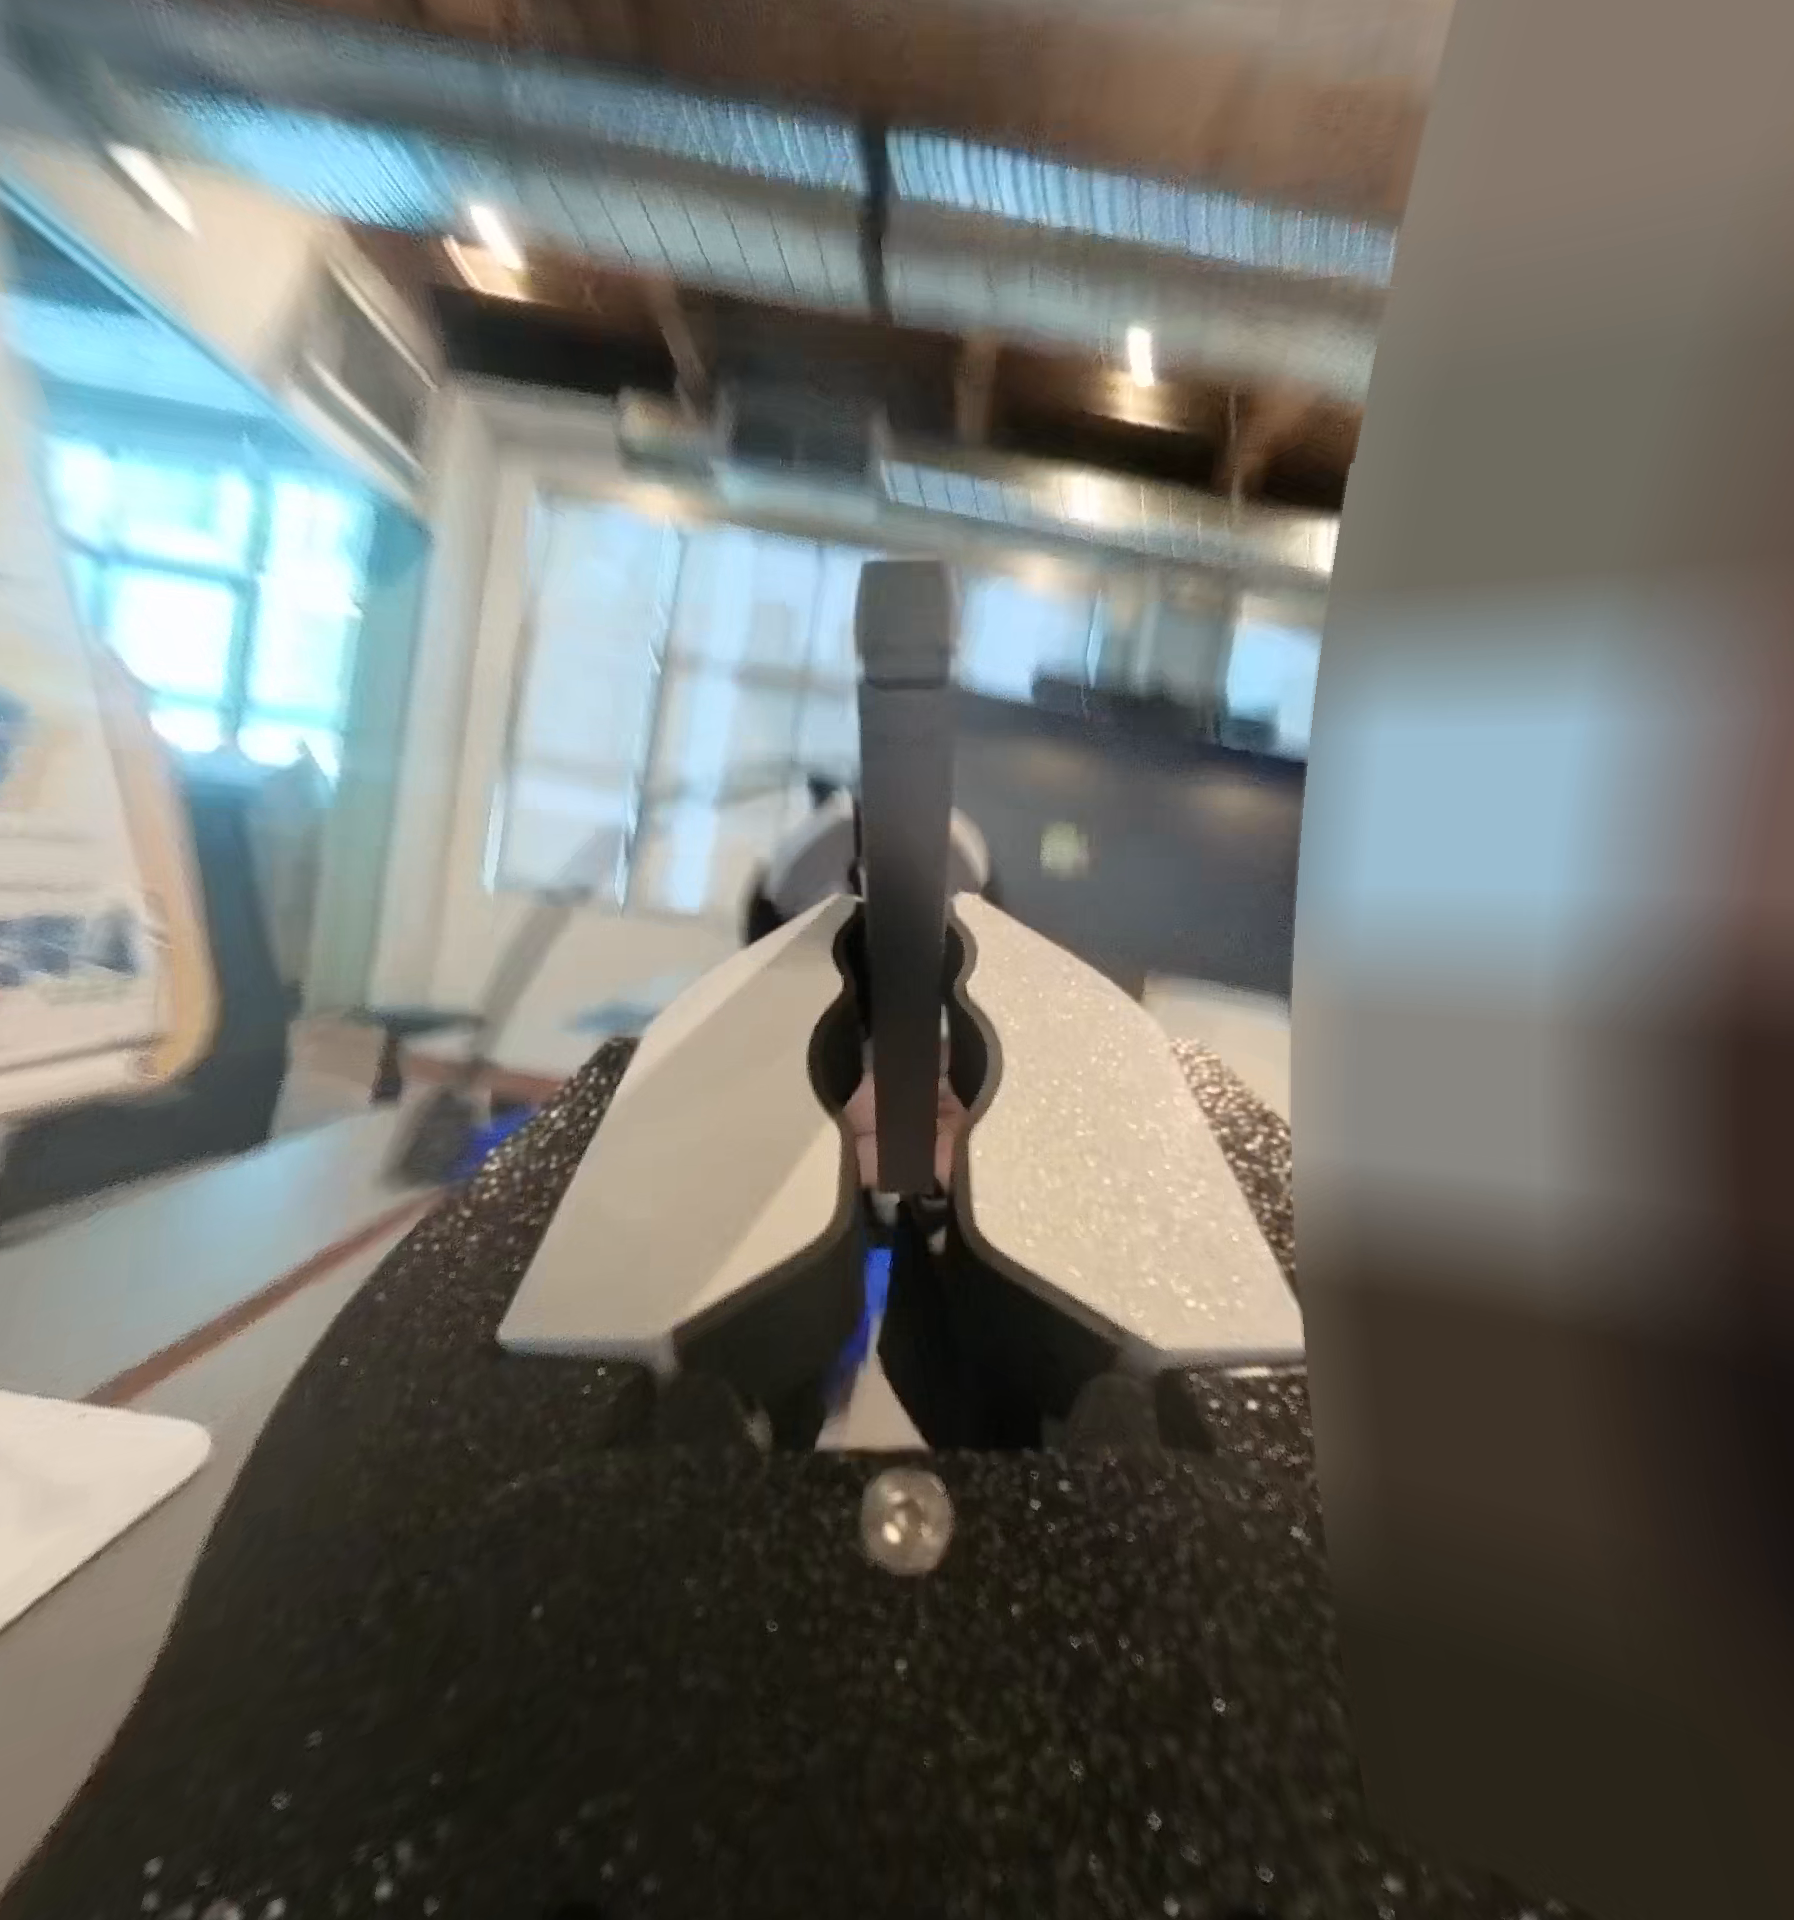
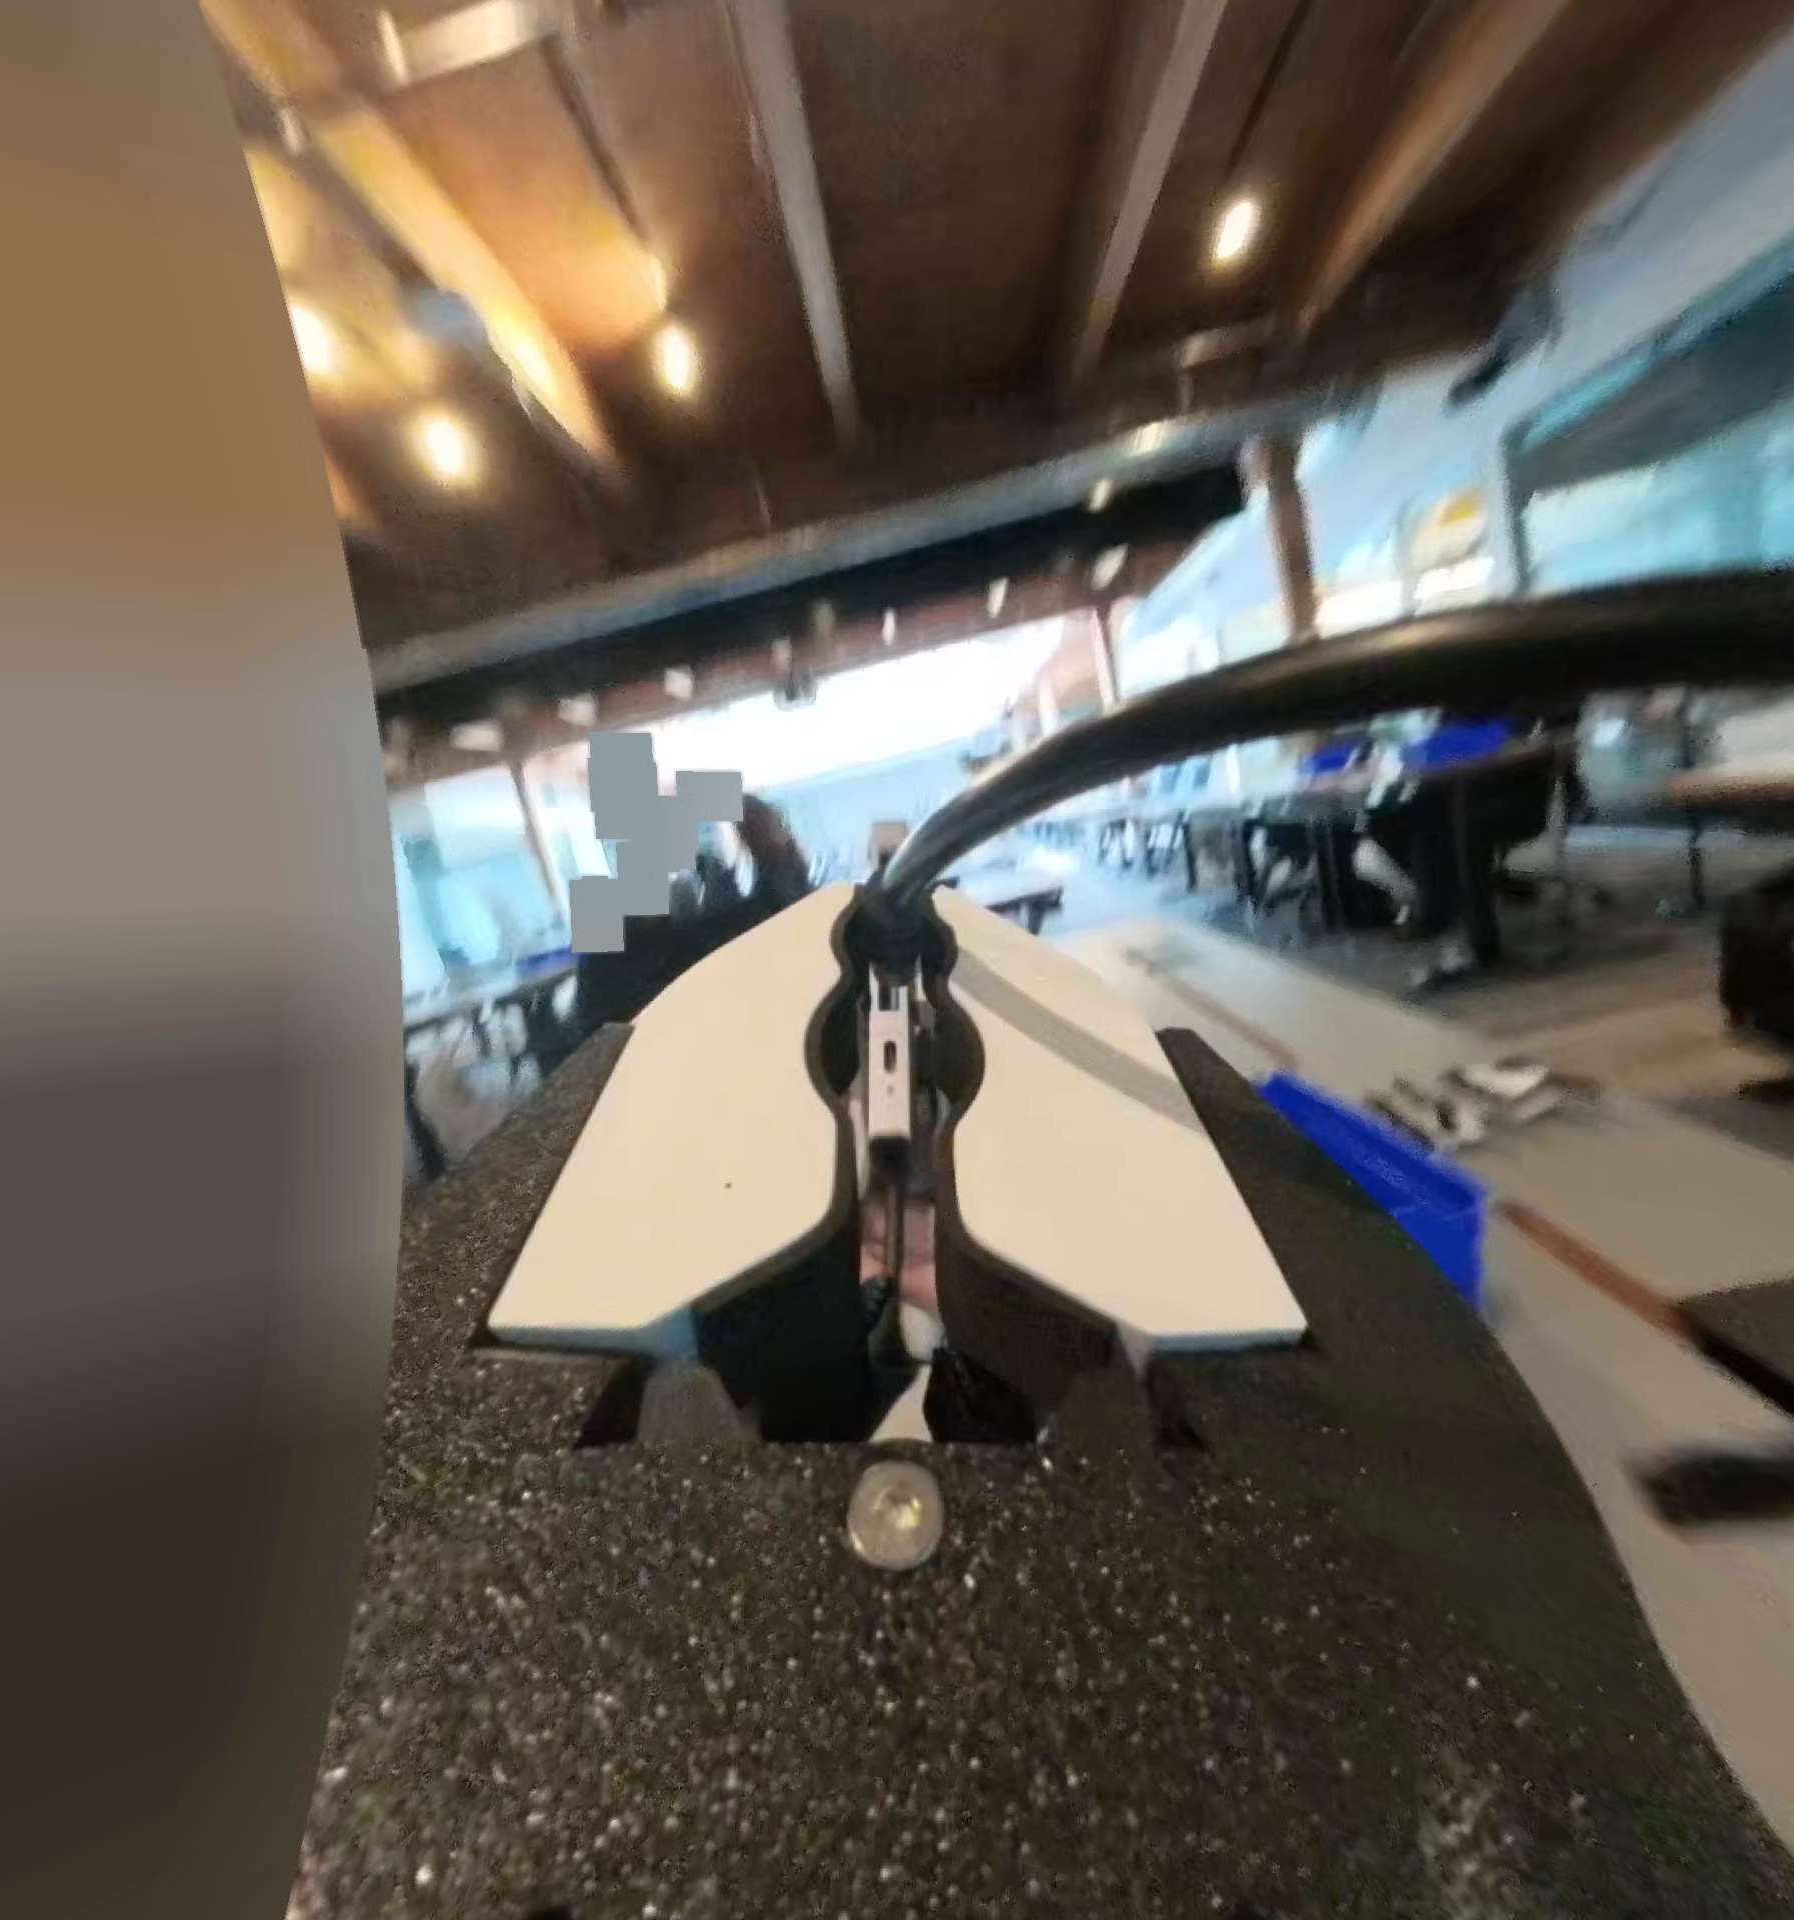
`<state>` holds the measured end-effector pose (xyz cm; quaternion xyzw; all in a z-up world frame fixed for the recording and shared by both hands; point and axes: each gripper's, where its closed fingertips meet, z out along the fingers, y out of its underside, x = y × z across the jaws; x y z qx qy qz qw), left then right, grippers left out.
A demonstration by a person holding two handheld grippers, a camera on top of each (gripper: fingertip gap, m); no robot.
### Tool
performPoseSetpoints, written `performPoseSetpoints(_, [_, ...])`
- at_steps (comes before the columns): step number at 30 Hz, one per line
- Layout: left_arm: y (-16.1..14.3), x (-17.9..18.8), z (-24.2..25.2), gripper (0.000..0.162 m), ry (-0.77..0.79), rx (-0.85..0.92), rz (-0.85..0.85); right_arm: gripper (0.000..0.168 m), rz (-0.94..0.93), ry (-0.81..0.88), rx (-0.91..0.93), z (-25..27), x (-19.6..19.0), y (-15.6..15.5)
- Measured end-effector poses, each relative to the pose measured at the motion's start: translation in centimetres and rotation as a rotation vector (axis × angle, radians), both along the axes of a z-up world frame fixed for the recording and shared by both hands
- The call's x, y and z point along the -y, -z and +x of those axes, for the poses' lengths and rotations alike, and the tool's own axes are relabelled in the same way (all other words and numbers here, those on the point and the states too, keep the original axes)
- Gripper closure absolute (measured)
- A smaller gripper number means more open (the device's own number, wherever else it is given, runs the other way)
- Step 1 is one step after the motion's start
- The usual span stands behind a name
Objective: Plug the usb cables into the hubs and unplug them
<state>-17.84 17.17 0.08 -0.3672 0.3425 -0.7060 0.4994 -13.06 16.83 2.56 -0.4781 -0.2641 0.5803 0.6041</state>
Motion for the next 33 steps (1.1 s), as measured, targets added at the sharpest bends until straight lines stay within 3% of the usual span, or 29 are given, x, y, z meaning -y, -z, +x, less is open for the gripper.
performPoseSetpoints(2, [-0.4, -1.3, -3.0, 0.15, -0.071, 0.048, -0.026, 0.159, 0.016, 0.14, -0.025, 4.7, -0.5, -0.2])
performPoseSetpoints(5, [-0.1, -1.7, -4.3, 0.15, -0.167, -0.017, -0.01, 0.158, -0.003, 0.224, 0.007, 8.5, -0.2, 0.3])
performPoseSetpoints(9, [0.9, -1.6, -2.1, 0.151, -0.248, -0.181, 0.027, 0.158, -0.047, 0.228, 0.033, 9.0, -0.2, 1.0])
performPoseSetpoints(12, [1.1, -0.5, -0.5, 0.15, -0.207, -0.22, 0.082, 0.159, -0.095, 0.232, 0.143, 8.1, 0.4, 2.0])
performPoseSetpoints(17, [1.6, 0.0, 1.0, 0.15, -0.145, -0.245, 0.087, 0.159, -0.234, 0.349, 0.517, 11.2, 2.9, 5.1])
performPoseSetpoints(22, [2.3, -0.1, 1.8, 0.15, -0.097, -0.257, 0.073, 0.158, -0.463, 0.552, 1.08, 20.7, 5.9, 10.3])
performPoseSetpoints(27, [3.0, 0.1, 2.9, 0.15, -0.04, -0.274, 0.056, 0.159, -0.709, 0.517, 1.64, 29.7, 10.3, 15.8])
performPoseSetpoints(33, [4.0, 1.0, 4.8, 0.15, 0.03, -0.32, 0.063, 0.159, -0.784, 0.47, 1.81, 33.3, 11.7, 19.7])
